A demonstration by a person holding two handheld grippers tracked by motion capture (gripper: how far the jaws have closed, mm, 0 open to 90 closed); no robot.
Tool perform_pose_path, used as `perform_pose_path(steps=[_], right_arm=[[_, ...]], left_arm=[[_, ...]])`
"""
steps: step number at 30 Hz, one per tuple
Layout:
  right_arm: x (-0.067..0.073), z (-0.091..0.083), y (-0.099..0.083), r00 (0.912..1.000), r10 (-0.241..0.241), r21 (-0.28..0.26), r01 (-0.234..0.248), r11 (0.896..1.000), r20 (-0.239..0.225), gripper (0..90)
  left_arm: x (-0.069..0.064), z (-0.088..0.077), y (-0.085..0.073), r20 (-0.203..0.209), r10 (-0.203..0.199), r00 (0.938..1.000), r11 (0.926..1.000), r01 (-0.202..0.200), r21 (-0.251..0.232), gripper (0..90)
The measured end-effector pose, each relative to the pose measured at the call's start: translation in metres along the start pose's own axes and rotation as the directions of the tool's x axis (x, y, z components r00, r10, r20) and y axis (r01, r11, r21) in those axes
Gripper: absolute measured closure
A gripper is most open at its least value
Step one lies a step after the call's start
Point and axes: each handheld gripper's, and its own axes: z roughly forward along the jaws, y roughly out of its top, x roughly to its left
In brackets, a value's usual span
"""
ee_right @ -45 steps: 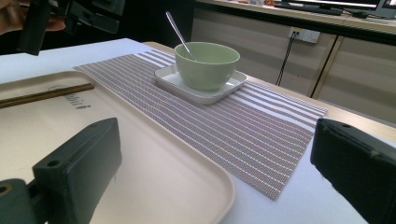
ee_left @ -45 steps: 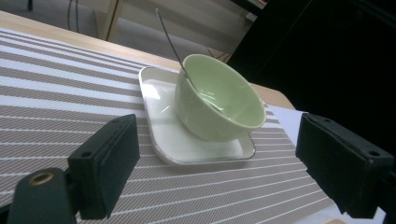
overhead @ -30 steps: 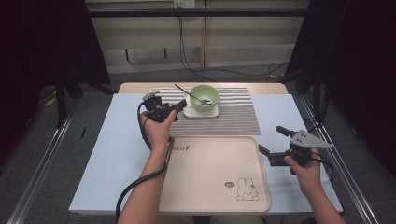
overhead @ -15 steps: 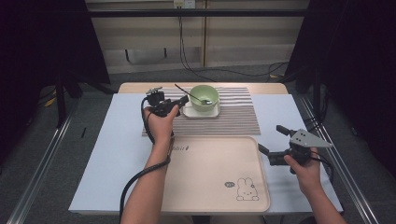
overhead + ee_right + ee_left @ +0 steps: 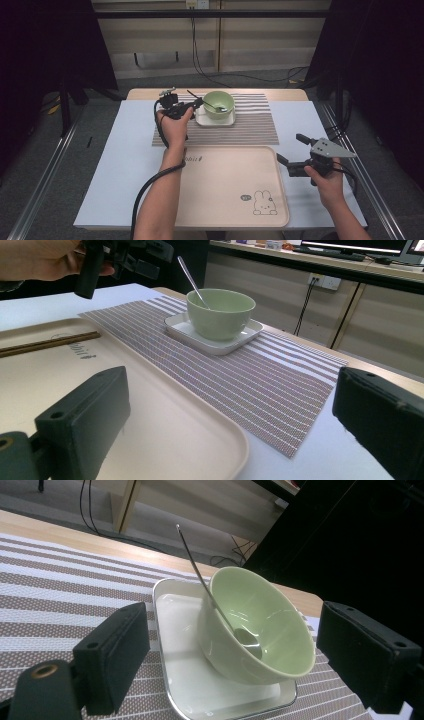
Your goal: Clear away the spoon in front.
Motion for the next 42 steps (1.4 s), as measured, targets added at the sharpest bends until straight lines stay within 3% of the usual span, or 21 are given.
perform_pose_path(steps=[2, 7, 10, 13, 17, 21, 22, 28, 30, 31, 36, 42], right_arm=[[0.0, 0.0, 0.0, 1.0, 0.002, 0.002, -0.002, 1.0, 0.005, 1.7], [0.0, 0.0, 0.0, 1.0, 0.001, 0.001, -0.001, 1.0, -0.008, 1.7], [0.0, 0.0, 0.0, 1.0, 0.001, 0.0, -0.001, 1.0, -0.005, 1.7], [-0.001, 0.0, 0.0, 0.9999, 0.004, 0.001, -0.004, 1.0, -0.009, 1.7], [0.0, 0.001, 0.0, 1.0, 0.008, -0.003, -0.008, 1.0, -0.001, 1.7], [0.0, 0.0, 0.0, 1.0, 0.008, -0.001, -0.008, 1.0, 0.001, 1.8], [0.0, 0.0, 0.0, 1.0, 0.01, 0.0, -0.01, 1.0, 0.002, 1.7], [-0.001, 0.0, 0.0, 0.9999, 0.008, -0.001, -0.008, 1.0, -0.007, 1.7], [-0.001, 0.0, 0.0, 0.9999, 0.008, -0.001, -0.008, 1.0, -0.008, 1.7], [-0.001, 0.0, 0.0, 0.9999, 0.011, -0.001, -0.011, 1.0, -0.004, 1.7], [-0.002, 0.001, 0.0, 1.0, 0.008, 0.001, -0.008, 1.0, -0.003, 1.7], [-0.001, 0.0, 0.001, 0.9999, 0.013, -0.003, -0.013, 1.0, -0.002, 1.7]], left_arm=[[0.001, 0.003, -0.001, -0.004, -0.011, 0.9999, 0.9999, 0.011, 0.001, 13.5], [0.004, 0.008, -0.001, -0.016, 0.015, 0.9997, 0.9999, -0.015, -0.003, 15.3], [0.008, 0.012, -0.003, -0.013, -0.006, 0.9999, 0.9999, 0.006, -0.012, 20.7], [0.011, 0.015, -0.004, -0.018, 0.033, 0.9993, 0.9988, -0.033, -0.035, 27.1], [0.014, 0.021, -0.005, -0.01, 0.029, 0.9995, 0.9982, -0.03, -0.052, 32.5], [0.013, 0.027, -0.004, -0.02, -0.01, 0.9997, 0.9977, 0.008, -0.068, 38.9], [0.014, 0.027, -0.003, -0.027, 0.002, 0.9996, 0.9978, -0.004, -0.066, 41.3], [0.017, 0.034, -0.004, -0.037, -0.062, 0.9974, 0.9952, 0.059, -0.078, 50.8], [0.017, 0.035, -0.005, -0.047, -0.052, 0.9975, 0.9954, 0.048, -0.083, 53.4], [0.017, 0.037, -0.005, -0.054, -0.07, 0.9961, 0.9936, 0.065, -0.093, 54.7], [0.017, 0.041, -0.007, -0.065, -0.045, 0.9969, 0.9949, 0.039, -0.092, 55.6], [0.011, 0.047, -0.008, -0.043, -0.07, 0.9967, 0.9919, 0.065, -0.109, 62.7]])
